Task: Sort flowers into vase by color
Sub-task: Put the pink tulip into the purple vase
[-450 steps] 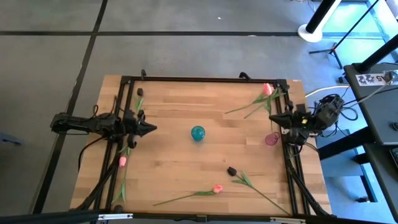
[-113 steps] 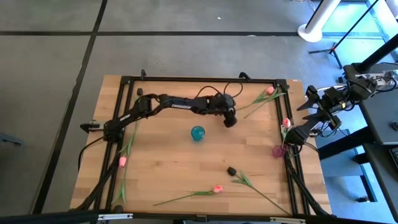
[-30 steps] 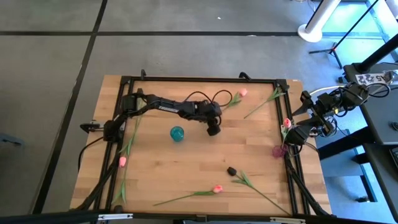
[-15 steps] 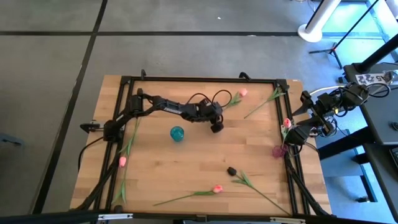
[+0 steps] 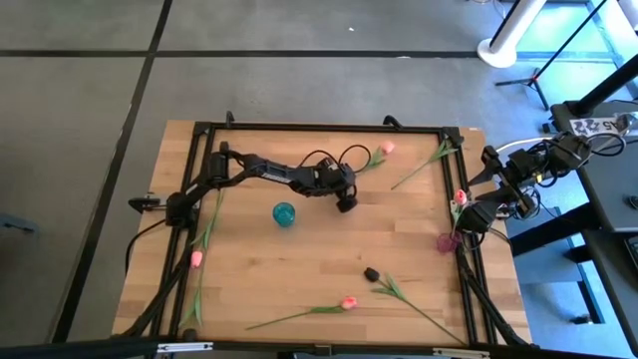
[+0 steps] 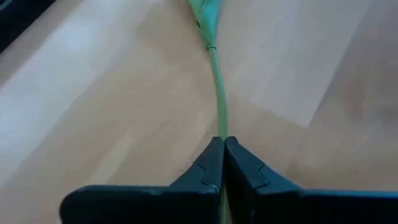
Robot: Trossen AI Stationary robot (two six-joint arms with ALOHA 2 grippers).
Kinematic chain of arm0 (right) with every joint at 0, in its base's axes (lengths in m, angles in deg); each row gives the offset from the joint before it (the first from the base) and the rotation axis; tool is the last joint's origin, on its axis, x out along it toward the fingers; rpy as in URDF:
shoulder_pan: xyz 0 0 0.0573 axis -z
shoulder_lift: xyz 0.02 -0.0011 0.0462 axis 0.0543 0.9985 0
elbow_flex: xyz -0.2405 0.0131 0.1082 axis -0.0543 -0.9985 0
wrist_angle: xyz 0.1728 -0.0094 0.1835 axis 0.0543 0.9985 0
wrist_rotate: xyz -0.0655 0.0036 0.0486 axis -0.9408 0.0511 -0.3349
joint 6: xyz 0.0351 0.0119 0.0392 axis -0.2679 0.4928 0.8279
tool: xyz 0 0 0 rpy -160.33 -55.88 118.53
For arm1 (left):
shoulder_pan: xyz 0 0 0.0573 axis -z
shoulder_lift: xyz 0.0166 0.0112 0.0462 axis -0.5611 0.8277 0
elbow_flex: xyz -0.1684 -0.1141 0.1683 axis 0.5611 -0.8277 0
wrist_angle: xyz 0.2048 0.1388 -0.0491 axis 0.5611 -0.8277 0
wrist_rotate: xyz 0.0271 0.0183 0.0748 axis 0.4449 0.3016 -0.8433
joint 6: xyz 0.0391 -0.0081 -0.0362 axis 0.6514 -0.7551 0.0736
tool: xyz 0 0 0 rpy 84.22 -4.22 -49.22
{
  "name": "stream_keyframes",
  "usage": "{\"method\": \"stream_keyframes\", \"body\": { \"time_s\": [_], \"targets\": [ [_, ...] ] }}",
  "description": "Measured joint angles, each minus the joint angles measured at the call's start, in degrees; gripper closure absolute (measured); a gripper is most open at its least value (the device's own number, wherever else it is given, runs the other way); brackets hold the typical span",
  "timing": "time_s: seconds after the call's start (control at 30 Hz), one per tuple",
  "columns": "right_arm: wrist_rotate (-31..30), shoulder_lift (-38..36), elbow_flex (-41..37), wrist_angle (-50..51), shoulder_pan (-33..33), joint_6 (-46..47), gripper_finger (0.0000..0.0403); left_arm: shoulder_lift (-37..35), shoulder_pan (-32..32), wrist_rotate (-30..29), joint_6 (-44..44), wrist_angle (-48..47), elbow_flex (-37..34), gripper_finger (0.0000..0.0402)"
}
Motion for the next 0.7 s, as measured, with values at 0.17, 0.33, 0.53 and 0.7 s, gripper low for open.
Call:
{"method": "stream_keyframes", "body": {
  "time_s": [0.17,0.33,0.53,0.7],
  "targets": [
    [0.3,0.0,-0.2,1.2,0.0,0.4,0.0213,-8.4,-0.3,-2.9,2.9,0.5,-0.1,0.0401],
    [-0.4,-0.3,-3.6,-0.1,0.0,1.1,0.0213,-15.3,0.5,1.5,4.3,7.1,0.0,0.0401],
    [-11.6,-0.2,-7.7,-5.0,0.0,1.1,0.0214,-17.5,2.0,12.9,5.5,29.2,0.3,0.0401],
    [-20.1,0.2,-6.8,-7.8,0.0,0.7,0.0214,-16.3,2.8,14.1,6.4,38.2,0.1,0.0401]
  ]
}}
